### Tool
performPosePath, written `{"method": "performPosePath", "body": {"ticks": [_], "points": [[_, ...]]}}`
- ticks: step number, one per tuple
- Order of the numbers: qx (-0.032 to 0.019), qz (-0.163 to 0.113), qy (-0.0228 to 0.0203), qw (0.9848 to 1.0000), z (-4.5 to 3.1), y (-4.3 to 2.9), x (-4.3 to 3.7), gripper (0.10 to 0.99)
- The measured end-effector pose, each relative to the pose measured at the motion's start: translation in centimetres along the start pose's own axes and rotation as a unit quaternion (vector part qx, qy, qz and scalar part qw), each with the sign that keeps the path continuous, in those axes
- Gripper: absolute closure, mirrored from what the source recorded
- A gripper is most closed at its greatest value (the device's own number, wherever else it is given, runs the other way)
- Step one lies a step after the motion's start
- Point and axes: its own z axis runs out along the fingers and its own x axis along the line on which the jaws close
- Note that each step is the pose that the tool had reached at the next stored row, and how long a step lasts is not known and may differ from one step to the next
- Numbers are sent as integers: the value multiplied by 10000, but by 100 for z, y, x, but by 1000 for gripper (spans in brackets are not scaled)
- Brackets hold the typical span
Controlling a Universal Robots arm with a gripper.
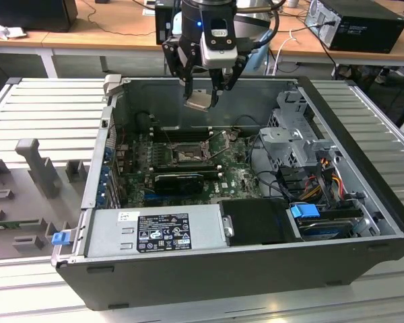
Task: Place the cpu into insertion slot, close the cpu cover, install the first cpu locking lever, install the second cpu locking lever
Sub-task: 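Place the cpu into insertion slot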
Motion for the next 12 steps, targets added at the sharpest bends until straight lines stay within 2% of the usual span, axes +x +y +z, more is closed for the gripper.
{"method": "performPosePath", "body": {"ticks": [12], "points": [[-10,405,-36,9992,3,0,0,557]]}}
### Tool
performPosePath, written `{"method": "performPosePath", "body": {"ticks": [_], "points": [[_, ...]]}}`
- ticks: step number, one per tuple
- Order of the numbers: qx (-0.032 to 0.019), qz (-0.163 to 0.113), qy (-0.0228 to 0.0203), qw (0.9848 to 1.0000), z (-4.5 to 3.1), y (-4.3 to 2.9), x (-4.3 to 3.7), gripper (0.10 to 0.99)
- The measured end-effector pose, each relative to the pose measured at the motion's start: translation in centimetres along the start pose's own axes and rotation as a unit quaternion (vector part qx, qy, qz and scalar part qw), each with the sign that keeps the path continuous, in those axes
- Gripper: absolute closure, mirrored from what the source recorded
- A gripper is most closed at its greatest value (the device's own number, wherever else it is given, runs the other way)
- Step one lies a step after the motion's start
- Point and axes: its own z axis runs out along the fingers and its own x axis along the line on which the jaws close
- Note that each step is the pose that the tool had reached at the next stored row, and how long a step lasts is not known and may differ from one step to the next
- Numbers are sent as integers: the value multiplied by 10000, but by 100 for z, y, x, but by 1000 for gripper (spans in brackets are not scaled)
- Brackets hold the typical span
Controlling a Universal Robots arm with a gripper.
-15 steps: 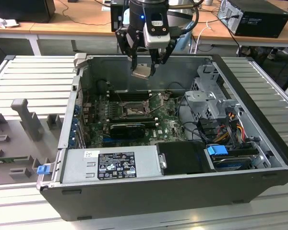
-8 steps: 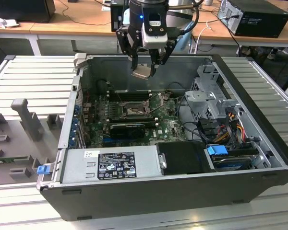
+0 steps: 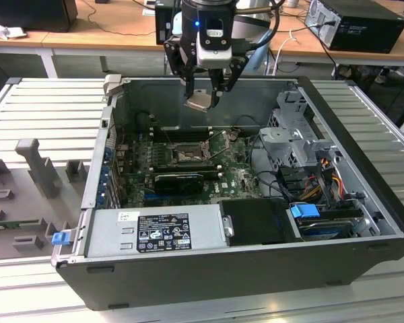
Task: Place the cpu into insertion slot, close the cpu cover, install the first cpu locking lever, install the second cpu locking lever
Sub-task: 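Place the cpu into insertion slot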
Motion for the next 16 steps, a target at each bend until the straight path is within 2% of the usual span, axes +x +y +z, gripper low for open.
{"method": "performPosePath", "body": {"ticks": [6,16], "points": [[-2,415,-40,9991,5,-2,2,557],[-6,564,-54,9984,11,-8,12,557]]}}
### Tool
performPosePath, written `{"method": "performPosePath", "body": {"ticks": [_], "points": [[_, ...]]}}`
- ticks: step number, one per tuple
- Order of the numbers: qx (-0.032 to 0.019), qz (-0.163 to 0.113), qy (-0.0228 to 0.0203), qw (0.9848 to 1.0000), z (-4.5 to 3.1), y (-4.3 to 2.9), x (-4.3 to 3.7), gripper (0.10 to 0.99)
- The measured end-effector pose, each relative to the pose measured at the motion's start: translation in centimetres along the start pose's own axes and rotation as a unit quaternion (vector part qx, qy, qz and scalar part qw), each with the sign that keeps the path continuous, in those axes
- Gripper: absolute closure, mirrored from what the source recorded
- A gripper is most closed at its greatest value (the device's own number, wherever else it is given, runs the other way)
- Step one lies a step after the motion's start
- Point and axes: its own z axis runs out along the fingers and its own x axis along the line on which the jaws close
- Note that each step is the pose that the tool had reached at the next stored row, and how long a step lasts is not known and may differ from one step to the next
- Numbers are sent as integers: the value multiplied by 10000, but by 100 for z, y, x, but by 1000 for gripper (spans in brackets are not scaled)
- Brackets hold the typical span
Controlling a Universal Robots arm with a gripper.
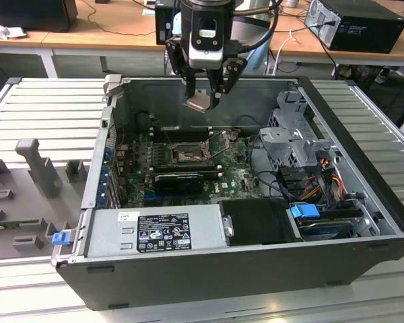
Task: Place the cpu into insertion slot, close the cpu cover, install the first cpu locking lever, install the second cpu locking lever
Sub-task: 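Place the cpu into insertion slot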
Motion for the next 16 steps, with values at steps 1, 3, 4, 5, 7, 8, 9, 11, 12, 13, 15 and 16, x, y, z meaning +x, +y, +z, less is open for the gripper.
{"method": "performPosePath", "body": {"ticks": [1,3,4,5,7,8,9,11,12,13,15,16], "points": [[0,13,-1,10000,1,0,0,557],[-1,38,-3,10000,2,-1,1,557],[-1,50,-4,10000,3,-1,1,557],[-2,71,-6,10000,3,-1,1,557],[-3,128,-11,9999,5,-2,1,557],[-3,151,-13,9999,5,-2,1,557],[-4,182,-16,9998,7,-2,1,557],[-4,198,-17,9998,7,-2,1,557],[-5,206,-18,9998,7,-2,1,557],[-5,216,-19,9998,8,-2,1,557],[-5,237,-21,9997,8,-2,1,557],[-6,255,-22,9997,8,-2,1,557]]}}
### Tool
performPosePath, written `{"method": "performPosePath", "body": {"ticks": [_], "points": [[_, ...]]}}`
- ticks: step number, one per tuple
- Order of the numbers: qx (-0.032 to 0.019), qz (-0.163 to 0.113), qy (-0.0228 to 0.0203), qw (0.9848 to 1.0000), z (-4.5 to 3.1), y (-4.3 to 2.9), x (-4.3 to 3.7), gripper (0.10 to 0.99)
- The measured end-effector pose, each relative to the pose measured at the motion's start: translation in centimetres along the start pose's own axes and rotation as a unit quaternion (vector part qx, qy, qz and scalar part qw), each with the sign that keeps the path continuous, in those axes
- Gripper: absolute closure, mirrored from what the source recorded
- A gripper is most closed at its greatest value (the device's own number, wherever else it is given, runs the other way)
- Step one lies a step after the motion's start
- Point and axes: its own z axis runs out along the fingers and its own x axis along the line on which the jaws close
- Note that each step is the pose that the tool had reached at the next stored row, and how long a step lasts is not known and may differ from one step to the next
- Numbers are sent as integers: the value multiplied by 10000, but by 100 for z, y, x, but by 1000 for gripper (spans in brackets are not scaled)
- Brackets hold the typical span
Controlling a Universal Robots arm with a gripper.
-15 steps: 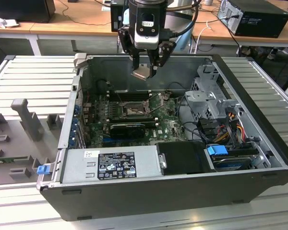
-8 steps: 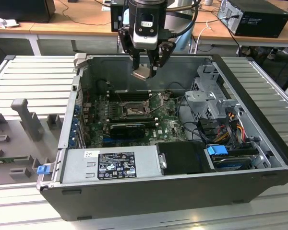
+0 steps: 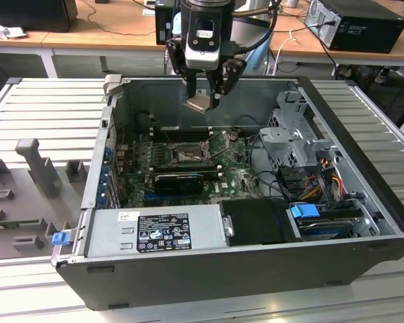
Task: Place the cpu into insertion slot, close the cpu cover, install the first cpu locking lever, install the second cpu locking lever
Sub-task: 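Place the cpu into insertion slot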
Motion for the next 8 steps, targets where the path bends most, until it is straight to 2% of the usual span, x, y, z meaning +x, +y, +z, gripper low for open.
{"method": "performPosePath", "body": {"ticks": [8], "points": [[-4,176,-15,9998,2,0,0,557]]}}
